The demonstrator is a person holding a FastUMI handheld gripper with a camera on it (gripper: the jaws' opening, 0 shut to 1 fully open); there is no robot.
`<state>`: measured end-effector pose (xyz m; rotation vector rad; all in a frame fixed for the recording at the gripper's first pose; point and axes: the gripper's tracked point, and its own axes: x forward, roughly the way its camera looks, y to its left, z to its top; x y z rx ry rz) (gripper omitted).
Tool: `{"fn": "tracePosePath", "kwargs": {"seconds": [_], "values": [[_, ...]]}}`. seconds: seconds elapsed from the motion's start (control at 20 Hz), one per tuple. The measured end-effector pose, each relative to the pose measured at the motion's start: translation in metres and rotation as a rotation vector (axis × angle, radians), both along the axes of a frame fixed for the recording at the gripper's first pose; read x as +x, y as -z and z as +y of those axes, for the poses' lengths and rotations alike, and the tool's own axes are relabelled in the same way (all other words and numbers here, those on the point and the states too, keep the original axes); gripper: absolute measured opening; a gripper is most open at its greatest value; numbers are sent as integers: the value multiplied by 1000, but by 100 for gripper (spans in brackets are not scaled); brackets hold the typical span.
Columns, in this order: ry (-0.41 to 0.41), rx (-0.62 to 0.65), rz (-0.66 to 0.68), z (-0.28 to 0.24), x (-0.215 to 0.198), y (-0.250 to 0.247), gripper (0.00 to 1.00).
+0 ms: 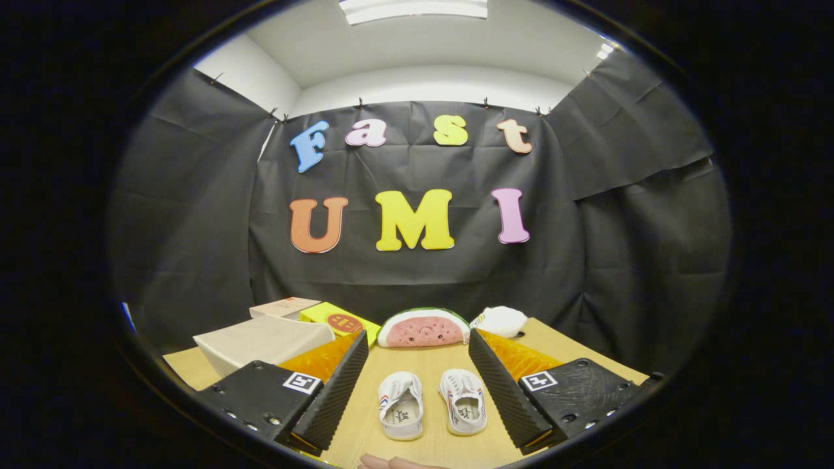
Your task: Open the storage box then place both shoes into the box .Put the left shoe in first, then the right shoe, with the right side of both shoes facing outward in a uniform manner.
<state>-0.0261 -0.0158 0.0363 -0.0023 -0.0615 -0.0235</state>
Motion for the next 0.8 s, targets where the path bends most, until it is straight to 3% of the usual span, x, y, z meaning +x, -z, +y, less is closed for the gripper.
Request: {"fn": "tracePosePath", "kwargs": {"seconds": [0.15, 0.35, 0.8], "values": [[1, -2, 10, 1, 9, 1, 95], [-63, 29, 69, 17, 28, 8, 95], [-462, 176, 417, 107, 90, 61, 96]]}}
